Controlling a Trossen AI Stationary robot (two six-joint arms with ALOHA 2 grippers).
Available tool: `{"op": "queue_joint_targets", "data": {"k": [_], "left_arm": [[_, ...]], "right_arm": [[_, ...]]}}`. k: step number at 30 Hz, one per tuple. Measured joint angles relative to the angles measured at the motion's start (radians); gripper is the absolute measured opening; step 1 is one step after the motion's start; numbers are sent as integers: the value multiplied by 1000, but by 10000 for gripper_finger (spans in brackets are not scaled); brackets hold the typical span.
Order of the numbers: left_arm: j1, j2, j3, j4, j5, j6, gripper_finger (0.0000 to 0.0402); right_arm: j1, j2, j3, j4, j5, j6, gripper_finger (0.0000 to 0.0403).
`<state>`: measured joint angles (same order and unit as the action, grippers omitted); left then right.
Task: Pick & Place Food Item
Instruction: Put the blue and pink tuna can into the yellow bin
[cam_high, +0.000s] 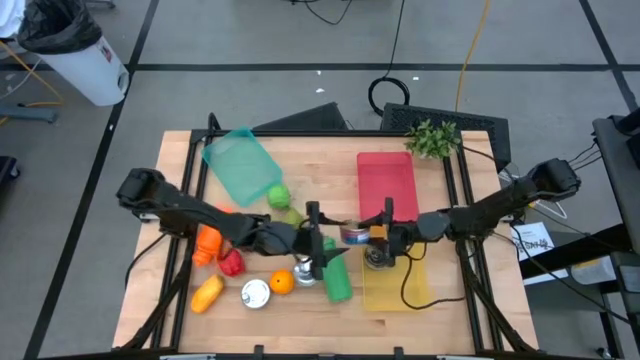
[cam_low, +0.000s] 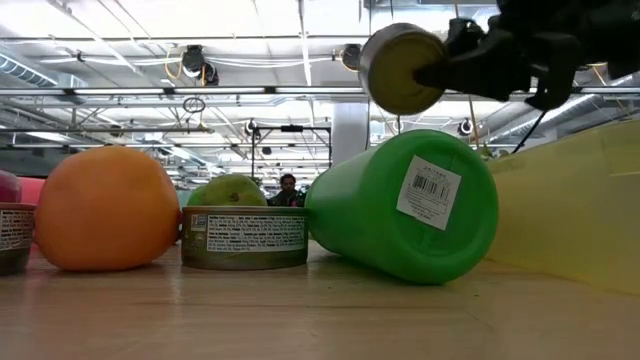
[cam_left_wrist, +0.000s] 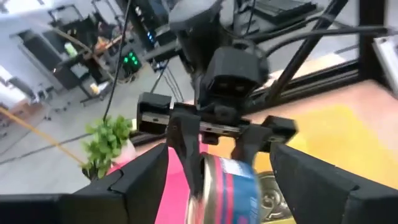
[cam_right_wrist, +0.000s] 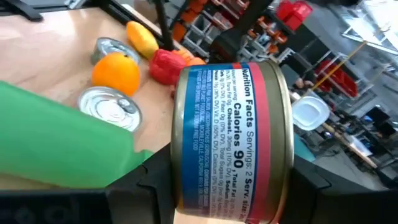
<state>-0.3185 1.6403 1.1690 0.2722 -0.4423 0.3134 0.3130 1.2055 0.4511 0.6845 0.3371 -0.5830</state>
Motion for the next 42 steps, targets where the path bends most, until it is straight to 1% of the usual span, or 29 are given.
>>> {"op": "queue_joint_targets", "data": {"k": [2, 5, 7, 9, 12, 17, 20, 25, 32, 35, 40, 42], "left_arm": [[-8, -39, 0, -50, 3, -8, 298], [2, -89, 0, -106, 14, -74, 298], [17, -104, 0, -151, 29, -121, 296], [34, -102, 0, -185, 41, -158, 293], [64, -100, 0, -206, 46, -210, 288], [107, -87, -1, -214, 58, -302, 281], [125, -82, -1, -205, 79, -334, 280], [135, -72, -1, -206, 85, -370, 289], [135, -70, -1, -210, 85, -375, 299], [135, -70, -1, -209, 85, -375, 295], [135, -70, -1, -210, 85, -375, 284], [134, -70, -1, -210, 85, -371, 279]], "right_arm": [[48, -44, 0, -80, 98, -44, 181], [152, -94, -1, -183, 257, -120, 181], [220, -115, 9, -236, 330, -136, 181], [273, -121, 30, -293, 369, -87, 181], [319, -122, 35, -390, 368, 30, 181], [350, -121, 35, -627, 370, 249, 181], [351, -112, 35, -674, 371, 322, 181], [350, -73, 35, -683, 370, 328, 181], [320, -10, 36, -675, 379, 306, 181], [309, 5, 36, -667, 390, 304, 181], [308, 17, 36, -642, 380, 296, 181], [308, 17, 36, -641, 379, 329, 181]]}}
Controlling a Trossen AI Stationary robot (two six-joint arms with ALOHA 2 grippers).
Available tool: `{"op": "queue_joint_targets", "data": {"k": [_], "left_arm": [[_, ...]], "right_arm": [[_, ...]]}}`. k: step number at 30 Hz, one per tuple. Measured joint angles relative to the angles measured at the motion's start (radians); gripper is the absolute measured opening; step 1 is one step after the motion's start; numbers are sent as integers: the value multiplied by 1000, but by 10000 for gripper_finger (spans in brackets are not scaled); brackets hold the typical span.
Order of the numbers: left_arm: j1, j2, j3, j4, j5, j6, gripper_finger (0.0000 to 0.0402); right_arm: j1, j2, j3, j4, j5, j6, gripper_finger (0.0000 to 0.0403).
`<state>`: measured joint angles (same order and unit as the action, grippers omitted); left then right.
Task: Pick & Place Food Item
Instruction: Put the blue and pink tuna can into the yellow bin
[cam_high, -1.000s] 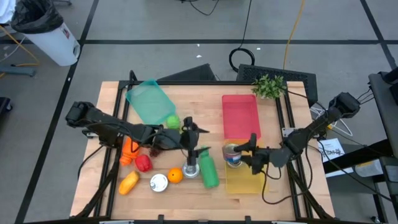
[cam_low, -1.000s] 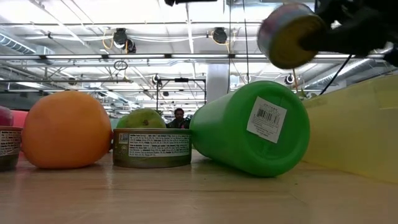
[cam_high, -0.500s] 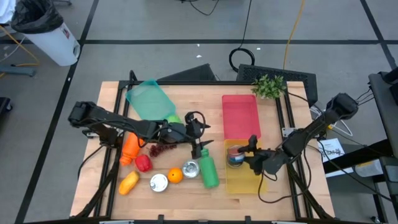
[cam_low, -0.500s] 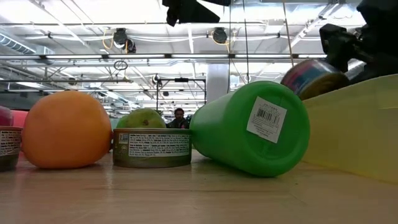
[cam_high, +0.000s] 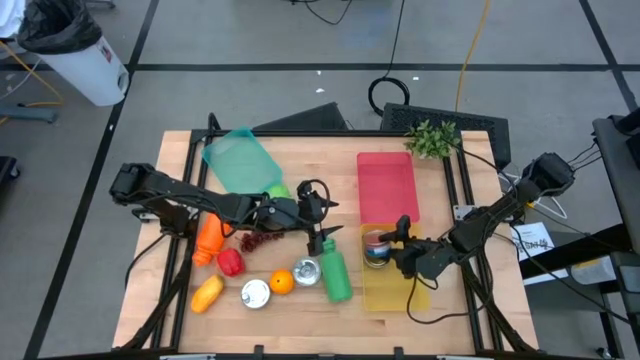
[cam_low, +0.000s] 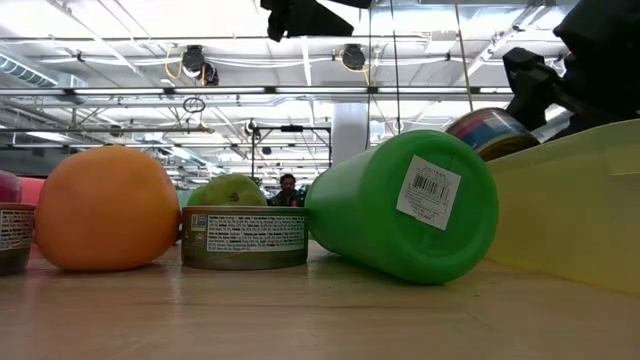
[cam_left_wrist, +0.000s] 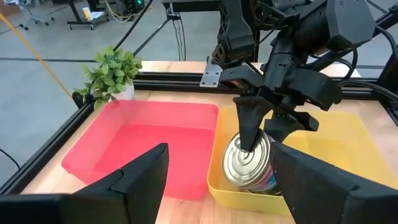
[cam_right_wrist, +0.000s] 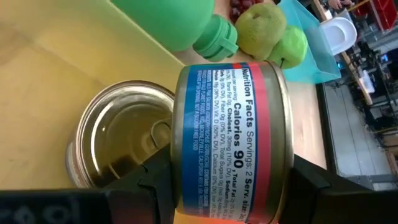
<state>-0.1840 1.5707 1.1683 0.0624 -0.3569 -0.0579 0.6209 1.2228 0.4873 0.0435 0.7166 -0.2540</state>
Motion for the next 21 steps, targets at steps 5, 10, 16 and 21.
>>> {"op": "queue_joint_targets", "data": {"k": [5, 10, 16, 21], "left_arm": [[0, 0, 0, -1, 0, 0, 274], [0, 0, 0, -6, 0, -1, 283], [0, 0, 0, -7, 0, -3, 295], [0, 0, 0, -8, 0, -3, 298]], "right_arm": [[0, 2, -2, -10, -21, 146, 274], [0, 1, -2, -6, -21, 191, 357], [0, -4, -2, -4, -94, 224, 374], [1, -33, -1, -2, -189, 282, 368]]}}
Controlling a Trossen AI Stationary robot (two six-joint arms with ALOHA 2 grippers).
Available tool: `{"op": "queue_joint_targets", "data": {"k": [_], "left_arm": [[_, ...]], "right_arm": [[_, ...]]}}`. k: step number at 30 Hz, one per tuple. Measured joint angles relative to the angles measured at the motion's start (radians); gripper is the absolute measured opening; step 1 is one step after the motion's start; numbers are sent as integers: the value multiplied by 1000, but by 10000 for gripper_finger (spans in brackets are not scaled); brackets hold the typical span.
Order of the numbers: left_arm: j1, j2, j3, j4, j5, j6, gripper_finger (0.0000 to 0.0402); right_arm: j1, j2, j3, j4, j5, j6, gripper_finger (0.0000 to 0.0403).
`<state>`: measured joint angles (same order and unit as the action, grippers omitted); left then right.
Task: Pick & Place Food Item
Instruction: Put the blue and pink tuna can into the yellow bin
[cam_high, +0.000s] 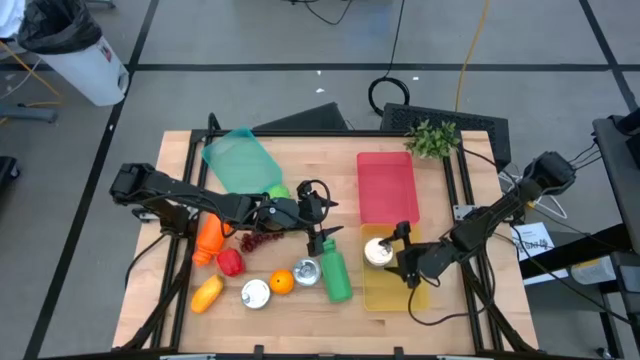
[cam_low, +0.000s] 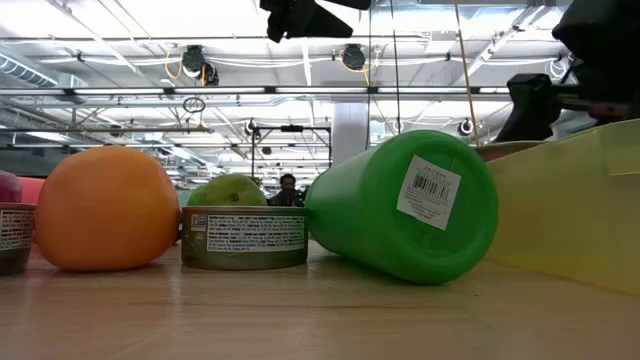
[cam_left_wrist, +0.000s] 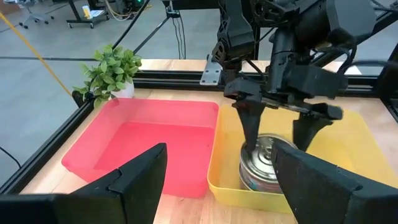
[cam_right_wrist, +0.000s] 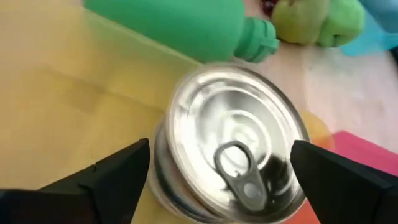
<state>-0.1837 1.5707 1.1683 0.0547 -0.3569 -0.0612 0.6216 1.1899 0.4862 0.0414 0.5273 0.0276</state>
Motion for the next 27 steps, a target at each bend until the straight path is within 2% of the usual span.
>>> {"op": "queue_joint_targets", "data": {"k": [8, 10, 14, 17, 27], "left_arm": [[0, 0, 0, -1, 0, 0, 283], [0, 0, 0, -1, 0, 0, 279], [-1, 0, 0, -1, 0, -2, 274], [-1, 0, 0, -1, 0, -3, 277], [-1, 0, 0, 0, 0, -32, 296]], "right_arm": [[14, -122, 0, -24, -14, 103, 365], [21, -168, 0, -27, -66, 165, 365], [21, -216, 0, -4, -247, 277, 364], [22, -196, 0, 1, -319, 320, 357], [10, -47, 0, 64, -428, 401, 323]]}}
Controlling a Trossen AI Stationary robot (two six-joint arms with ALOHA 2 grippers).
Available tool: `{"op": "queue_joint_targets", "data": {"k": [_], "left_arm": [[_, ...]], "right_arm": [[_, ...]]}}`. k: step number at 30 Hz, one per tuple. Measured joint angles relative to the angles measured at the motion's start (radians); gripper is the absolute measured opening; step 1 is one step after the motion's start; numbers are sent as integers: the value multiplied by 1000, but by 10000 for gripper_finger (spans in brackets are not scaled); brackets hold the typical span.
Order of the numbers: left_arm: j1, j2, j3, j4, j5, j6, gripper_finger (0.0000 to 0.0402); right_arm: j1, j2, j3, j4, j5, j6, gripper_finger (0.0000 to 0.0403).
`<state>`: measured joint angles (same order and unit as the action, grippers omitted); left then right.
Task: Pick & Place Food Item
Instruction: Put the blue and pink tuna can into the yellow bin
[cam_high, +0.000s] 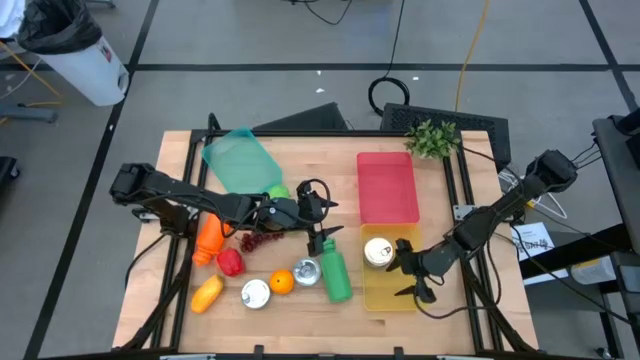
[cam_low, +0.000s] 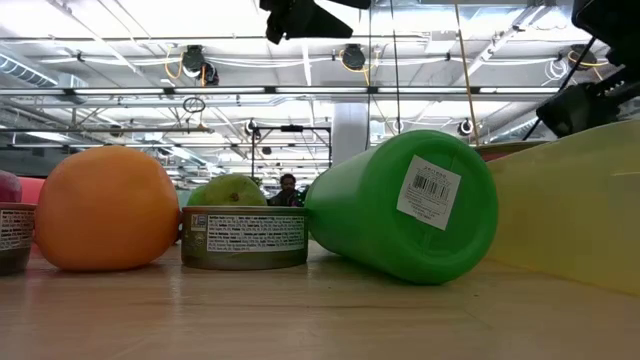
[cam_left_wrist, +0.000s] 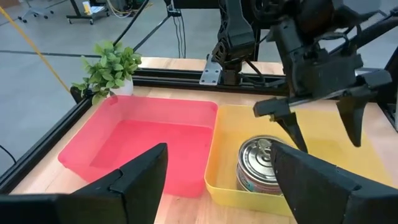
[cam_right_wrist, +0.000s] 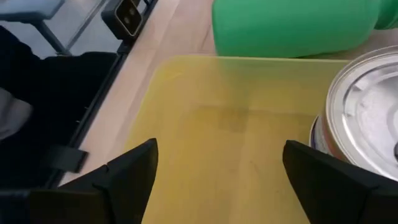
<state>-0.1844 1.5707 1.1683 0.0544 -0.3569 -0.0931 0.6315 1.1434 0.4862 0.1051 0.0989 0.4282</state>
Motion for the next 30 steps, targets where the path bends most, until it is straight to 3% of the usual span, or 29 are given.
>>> {"op": "queue_joint_targets", "data": {"k": [11, 23, 30], "left_arm": [[0, 0, 0, 1, 0, -22, 303], [0, 0, 0, 1, 0, -21, 282], [0, 0, 0, 1, 0, -21, 274]], "right_arm": [[-45, 93, 1, 2, -52, 49, 290], [-96, 161, 1, 3, -42, -9, 242], [-102, 128, 1, 2, 76, -102, 225]]}}
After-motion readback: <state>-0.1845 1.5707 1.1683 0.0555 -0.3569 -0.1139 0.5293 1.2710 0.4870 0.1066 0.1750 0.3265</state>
